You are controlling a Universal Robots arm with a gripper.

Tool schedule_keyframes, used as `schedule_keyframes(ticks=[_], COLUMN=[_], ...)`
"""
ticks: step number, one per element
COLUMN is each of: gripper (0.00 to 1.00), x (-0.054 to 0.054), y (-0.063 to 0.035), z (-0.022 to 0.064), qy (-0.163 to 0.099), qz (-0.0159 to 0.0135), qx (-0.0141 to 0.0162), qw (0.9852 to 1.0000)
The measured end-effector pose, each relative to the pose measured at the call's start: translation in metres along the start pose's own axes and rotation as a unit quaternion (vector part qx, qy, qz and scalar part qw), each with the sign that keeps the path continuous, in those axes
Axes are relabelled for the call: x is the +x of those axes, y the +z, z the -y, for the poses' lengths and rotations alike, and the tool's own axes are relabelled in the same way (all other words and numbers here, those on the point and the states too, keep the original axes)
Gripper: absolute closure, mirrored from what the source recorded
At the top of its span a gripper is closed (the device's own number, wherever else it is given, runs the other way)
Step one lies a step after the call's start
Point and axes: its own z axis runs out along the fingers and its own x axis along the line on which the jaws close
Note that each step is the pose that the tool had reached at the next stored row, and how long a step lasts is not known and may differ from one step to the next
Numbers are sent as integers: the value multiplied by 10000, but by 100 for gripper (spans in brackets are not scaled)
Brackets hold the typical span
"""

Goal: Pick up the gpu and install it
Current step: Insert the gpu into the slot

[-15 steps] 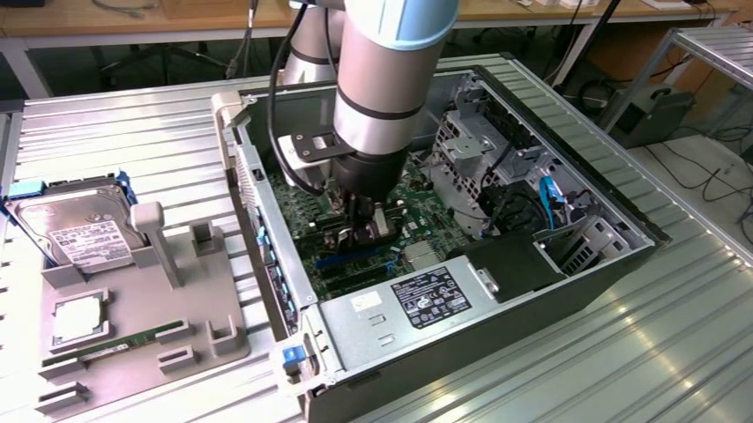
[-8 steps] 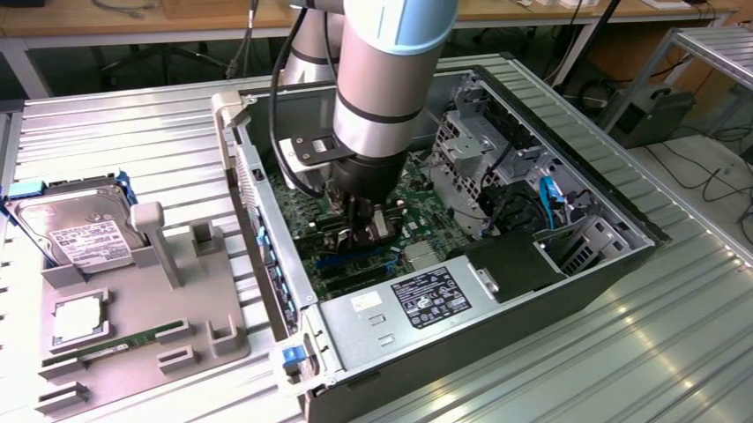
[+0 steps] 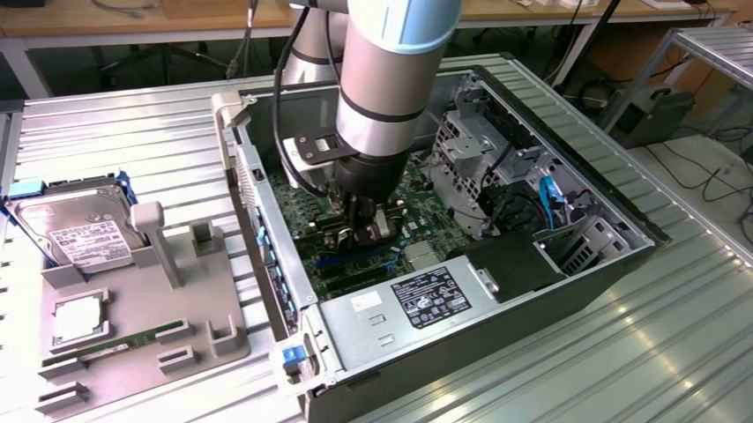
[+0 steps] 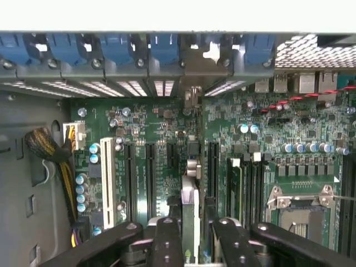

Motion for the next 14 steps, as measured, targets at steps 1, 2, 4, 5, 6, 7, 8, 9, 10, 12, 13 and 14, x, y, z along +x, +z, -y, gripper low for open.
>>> schedule_keyframes(ticks=[1, 2, 4, 5, 6, 7, 8, 9, 10, 12, 13, 14], gripper=[73, 73, 73, 73, 73, 73, 73, 73, 73, 73, 73, 73], x=[-1, -1, -1, 0, 0, 0, 0, 0, 1, 1, 0, -3], y=[-9, -12, -12, -13, -11, -8, -6, -3, 0, 2, 4, 5], z=[1, 2, 2, 3, 3, 2, 2, 3, 2, 2, 2, 1], qy=[-1, -2, -3, -4, -4, -4, -4, -5, -5, -4, -4, -4], qz=[-1, 0, -6, -25, -37, -56, -68, -72, -73, -73, -70, -66], qx=[-1, 0, 0, -1, -1, 0, -1, -1, 0, 4, 8, 13], qw=[10000, 10000, 10000, 10000, 10000, 10000, 10000, 10000, 10000, 10000, 10000, 10000])
